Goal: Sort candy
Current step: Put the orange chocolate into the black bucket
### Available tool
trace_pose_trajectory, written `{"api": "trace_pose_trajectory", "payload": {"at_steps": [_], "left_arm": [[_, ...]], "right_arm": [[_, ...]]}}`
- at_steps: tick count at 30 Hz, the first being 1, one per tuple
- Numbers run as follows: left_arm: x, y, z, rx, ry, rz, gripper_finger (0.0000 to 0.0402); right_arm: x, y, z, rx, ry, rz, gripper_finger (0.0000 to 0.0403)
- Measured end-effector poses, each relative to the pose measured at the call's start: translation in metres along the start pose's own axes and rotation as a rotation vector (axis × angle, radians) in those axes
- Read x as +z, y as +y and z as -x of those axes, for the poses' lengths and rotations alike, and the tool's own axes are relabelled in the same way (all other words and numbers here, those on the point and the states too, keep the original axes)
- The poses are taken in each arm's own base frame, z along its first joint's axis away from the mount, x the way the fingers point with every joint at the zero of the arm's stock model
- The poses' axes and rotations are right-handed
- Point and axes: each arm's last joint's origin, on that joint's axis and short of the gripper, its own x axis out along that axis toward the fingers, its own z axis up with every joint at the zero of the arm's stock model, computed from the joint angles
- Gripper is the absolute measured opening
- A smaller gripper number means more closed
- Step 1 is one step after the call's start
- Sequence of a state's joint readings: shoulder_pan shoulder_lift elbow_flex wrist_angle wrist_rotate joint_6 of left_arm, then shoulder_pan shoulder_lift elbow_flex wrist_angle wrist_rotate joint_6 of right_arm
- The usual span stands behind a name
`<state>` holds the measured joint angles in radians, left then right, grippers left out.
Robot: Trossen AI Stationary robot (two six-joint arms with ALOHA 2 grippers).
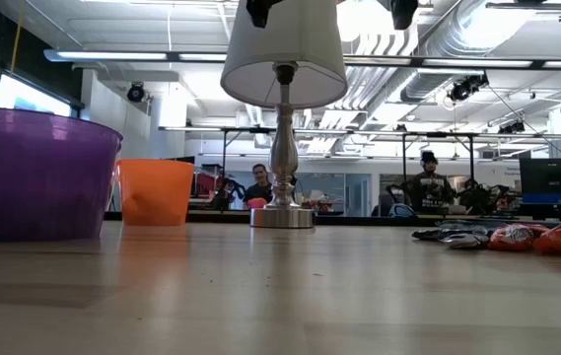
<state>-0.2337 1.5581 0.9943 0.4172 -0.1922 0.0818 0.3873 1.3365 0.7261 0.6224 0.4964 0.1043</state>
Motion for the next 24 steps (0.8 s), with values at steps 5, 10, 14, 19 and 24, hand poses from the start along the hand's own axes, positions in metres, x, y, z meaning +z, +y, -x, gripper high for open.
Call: {"api": "trace_pose_trajectory", "payload": {"at_steps": [5,10,14,19,24], "left_arm": [[0.0,0.0,0.0,-0.005,0.005,-0.001,0.0009],[0.001,0.0,0.001,-0.004,0.003,-0.001,0.0008],[0.005,0.002,0.007,0.011,0.008,-0.015,0.0008],[0.011,0.008,0.022,0.097,0.08,-0.034,0.0008],[0.008,0.015,0.051,0.194,0.29,-0.019,0.0008]], "right_arm": [[0.0,0.0,0.0,-0.002,0.003,0.002,0.009],[0.004,-0.001,0.002,-0.004,-0.009,0.025,0.0136],[0.016,-0.004,0.012,0.004,-0.02,0.024,0.0161],[0.023,-0.011,0.03,0.002,0.072,-0.001,0.0179],[0.018,-0.014,0.045,-0.012,0.202,-0.125,0.0184]]}}
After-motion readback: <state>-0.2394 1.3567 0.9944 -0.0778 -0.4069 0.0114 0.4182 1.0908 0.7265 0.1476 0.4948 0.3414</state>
